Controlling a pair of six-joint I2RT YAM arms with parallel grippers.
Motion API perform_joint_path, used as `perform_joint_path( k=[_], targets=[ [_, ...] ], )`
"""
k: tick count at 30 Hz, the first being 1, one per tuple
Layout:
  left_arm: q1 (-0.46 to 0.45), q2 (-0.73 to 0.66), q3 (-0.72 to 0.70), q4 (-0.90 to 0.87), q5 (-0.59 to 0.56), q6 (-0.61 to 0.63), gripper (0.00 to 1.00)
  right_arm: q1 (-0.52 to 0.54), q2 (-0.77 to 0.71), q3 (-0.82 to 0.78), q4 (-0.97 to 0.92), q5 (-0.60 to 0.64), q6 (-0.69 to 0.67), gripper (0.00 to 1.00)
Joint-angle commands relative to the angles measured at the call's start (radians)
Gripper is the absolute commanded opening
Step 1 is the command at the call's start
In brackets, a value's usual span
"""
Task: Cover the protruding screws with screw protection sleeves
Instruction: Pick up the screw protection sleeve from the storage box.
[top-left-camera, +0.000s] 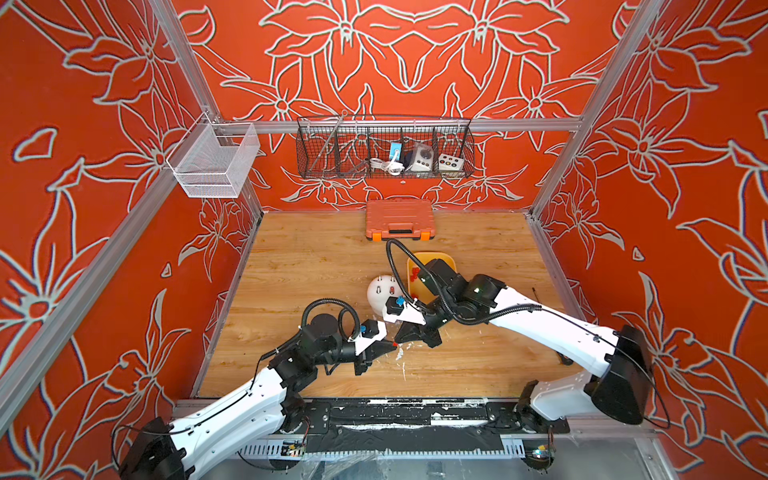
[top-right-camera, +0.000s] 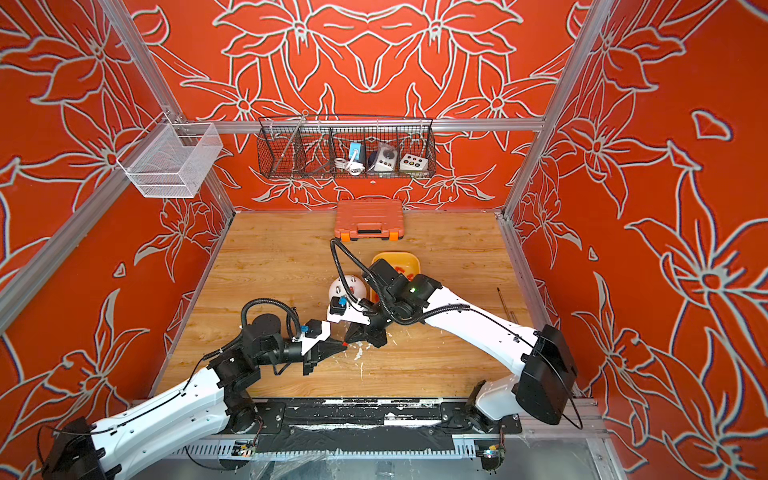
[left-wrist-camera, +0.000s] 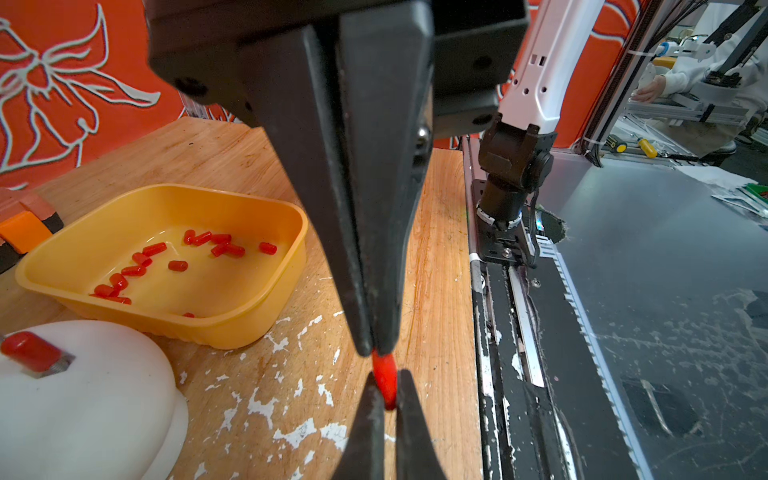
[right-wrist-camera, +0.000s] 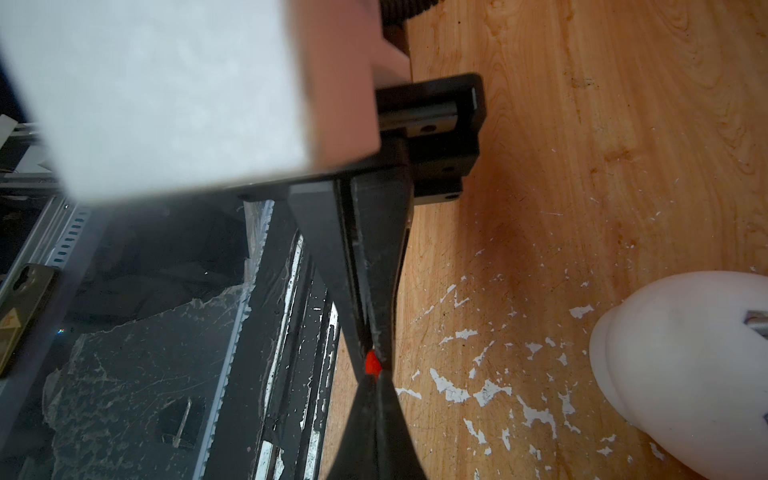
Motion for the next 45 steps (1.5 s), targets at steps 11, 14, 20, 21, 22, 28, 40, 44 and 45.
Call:
perform_joint_path(
  k=[11,14,20,21,22,28,40,44,45],
  targets=[
    [-0.007,-0.232,-0.082,0.059,-0.133,-0.018,0.59,-0.04,-0.053,-0.043,0.148,-0.138,0.082,0.0],
    [-0.006,-0.285,-0.1,0.059,-0.187,-0.03,0.63,-0.077,-0.087,-0.081,0.233,-0.164,0.138,0.0],
    [0.003,-0.39,-0.153,0.164,-0.325,-0.072,0.6,-0.174,-0.235,-0.283,0.718,-0.215,0.441,0.0],
    [0.011,-0.398,-0.158,0.212,-0.341,-0.091,0.59,-0.178,-0.253,-0.31,0.8,-0.196,0.479,0.0],
    [0.021,-0.398,-0.162,0.263,-0.35,-0.113,0.58,-0.179,-0.275,-0.344,0.888,-0.172,0.524,0.0],
    [0.079,-0.248,-0.128,0.555,-0.278,-0.241,0.53,-0.184,-0.305,-0.543,1.518,-0.086,0.853,0.0],
    [0.201,0.099,-0.025,1.044,-0.092,-0.47,0.43,-0.162,-0.073,-0.581,2.115,-0.011,1.1,0.0],
    [0.209,0.158,0.0,1.129,-0.07,-0.495,0.43,-0.151,-0.074,-0.571,2.114,0.005,1.098,0.0],
    [0.209,0.173,0.01,1.144,-0.06,-0.505,0.43,-0.15,-0.071,-0.567,2.114,-0.001,1.104,0.0]
  ],
)
